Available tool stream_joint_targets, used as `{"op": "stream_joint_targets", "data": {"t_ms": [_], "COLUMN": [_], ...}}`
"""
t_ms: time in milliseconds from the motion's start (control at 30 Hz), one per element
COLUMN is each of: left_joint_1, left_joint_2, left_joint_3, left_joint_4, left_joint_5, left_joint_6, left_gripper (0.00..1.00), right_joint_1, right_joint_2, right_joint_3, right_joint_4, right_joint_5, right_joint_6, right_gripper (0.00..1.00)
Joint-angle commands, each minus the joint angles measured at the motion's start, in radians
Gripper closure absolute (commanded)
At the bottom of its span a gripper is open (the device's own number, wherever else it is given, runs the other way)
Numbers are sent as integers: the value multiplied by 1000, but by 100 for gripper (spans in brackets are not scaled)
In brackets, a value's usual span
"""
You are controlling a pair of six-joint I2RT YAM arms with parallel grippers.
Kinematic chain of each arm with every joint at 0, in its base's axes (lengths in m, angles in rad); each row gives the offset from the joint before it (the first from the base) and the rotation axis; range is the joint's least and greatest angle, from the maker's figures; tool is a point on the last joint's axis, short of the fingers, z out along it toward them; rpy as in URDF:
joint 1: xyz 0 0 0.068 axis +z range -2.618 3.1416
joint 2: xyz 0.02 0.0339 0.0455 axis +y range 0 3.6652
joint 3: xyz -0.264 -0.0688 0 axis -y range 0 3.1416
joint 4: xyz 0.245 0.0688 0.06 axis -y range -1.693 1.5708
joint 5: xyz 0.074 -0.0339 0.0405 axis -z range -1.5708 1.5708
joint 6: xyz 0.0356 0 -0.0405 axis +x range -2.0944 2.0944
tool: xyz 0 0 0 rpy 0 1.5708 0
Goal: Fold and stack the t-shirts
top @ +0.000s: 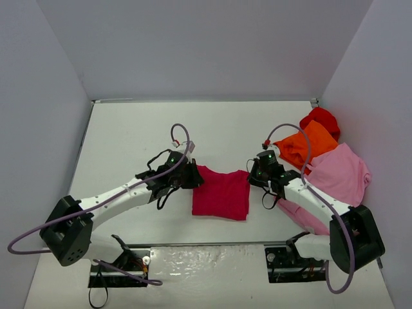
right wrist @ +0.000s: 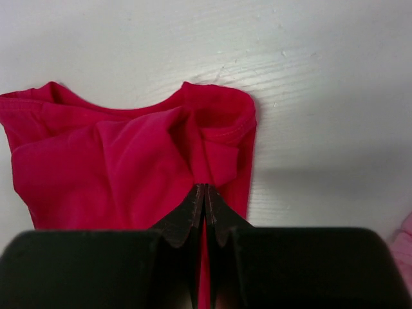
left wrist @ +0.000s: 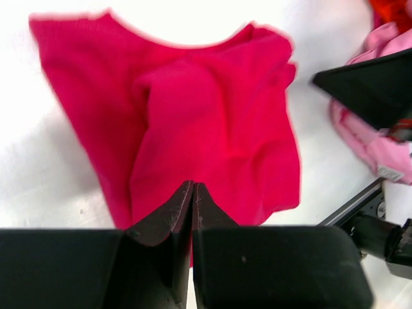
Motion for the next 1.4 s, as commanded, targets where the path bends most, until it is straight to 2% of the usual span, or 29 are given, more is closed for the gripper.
{"op": "stream_joint_targets", "data": {"t_ms": [0,100,233,367,567,733,933,1167,1367], "left_joint_1": [3,9,13,11,14,13,15,31,37], "left_joint_2": [10,99,187,271,379,422,414,276,194], "left_joint_3": [110,122,99,117,132,102,59,-25,-53], "left_joint_4": [78,140,320,385,479,542,523,394,289], "left_joint_5": [-27,25,103,145,194,202,179,57,-10], "left_joint_6": [58,47,0,-21,-69,-103,-105,-52,-7], "left_gripper": [100,100,100,100,100,100,100,100,100], "right_joint_1": [-61,-72,-79,-79,-79,-79,-108,-169,-192], "right_joint_2": [29,57,80,88,225,316,325,237,220], "right_joint_3": [-15,-25,-3,21,13,-29,-44,-29,10], "right_joint_4": [229,319,336,361,452,492,407,297,263], "right_joint_5": [-274,-326,-350,-374,-458,-471,-384,-318,-327], "right_joint_6": [28,50,72,81,110,109,37,-44,-63], "right_gripper": [100,100,100,100,100,100,100,100,100]}}
